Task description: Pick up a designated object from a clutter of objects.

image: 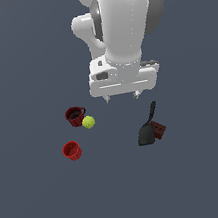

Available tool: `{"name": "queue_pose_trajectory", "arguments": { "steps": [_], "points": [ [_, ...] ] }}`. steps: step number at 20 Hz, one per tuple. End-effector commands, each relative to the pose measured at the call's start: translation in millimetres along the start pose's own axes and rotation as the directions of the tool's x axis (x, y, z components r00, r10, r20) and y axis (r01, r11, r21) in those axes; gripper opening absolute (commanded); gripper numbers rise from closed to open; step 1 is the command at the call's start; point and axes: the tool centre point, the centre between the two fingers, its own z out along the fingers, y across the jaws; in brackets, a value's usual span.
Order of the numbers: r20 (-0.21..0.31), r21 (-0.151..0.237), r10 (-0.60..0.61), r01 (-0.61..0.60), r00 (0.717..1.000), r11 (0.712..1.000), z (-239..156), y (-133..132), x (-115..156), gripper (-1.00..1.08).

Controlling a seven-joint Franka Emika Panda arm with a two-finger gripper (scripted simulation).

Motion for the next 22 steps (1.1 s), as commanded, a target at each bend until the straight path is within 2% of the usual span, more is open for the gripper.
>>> {"name": "queue_pose_trajectory", "arguments": {
  "steps": [1, 7, 14, 22],
  "points": [
    [-0.003, 0.0, 0.02, -0.02, 1.0, 1.0, 15.8, -12.4, 1.5, 1.0],
    [-0.012, 0.006, 0.085, -0.085, 0.996, 0.996, 66.3, -51.9, 1.0, 1.0],
    [-0.02, 0.022, 0.167, -0.166, 0.986, 0.986, 127.7, -100.1, -11.6, 1.0],
    [-0.02, 0.038, 0.228, -0.227, 0.974, 0.973, 171.4, -133.8, -29.0, 1.0]
  ]
}}
